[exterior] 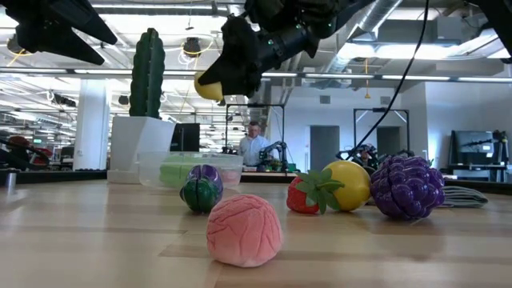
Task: Pick and placing Produce into tupperware
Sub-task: Put the top yellow lemon into the transparent container
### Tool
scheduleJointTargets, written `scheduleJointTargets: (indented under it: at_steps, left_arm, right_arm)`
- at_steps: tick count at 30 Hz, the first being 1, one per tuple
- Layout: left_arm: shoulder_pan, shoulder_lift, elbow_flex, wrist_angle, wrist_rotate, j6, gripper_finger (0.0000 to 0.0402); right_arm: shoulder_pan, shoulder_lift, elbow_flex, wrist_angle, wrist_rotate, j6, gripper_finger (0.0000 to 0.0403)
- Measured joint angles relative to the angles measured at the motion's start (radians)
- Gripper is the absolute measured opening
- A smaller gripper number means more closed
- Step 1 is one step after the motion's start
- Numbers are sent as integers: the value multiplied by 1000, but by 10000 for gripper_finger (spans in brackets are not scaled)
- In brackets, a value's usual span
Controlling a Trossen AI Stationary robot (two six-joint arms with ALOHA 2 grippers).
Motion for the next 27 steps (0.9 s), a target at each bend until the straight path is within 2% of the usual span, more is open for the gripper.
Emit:
scheduleJointTargets:
  at_steps: [9,15,22,27]
  left_arm:
    - [0,0,0,0,-14,0,343]
    - [0,1,0,4,-18,0,343]
    - [0,0,0,16,-10,0,343]
    - [0,0,0,16,-9,0,343]
  right_arm:
    - [-9,2,-61,90,0,45,240]
    - [-6,81,-54,145,4,114,240]
    - [19,192,-20,129,-4,199,240]
    - [35,214,6,121,1,199,240]
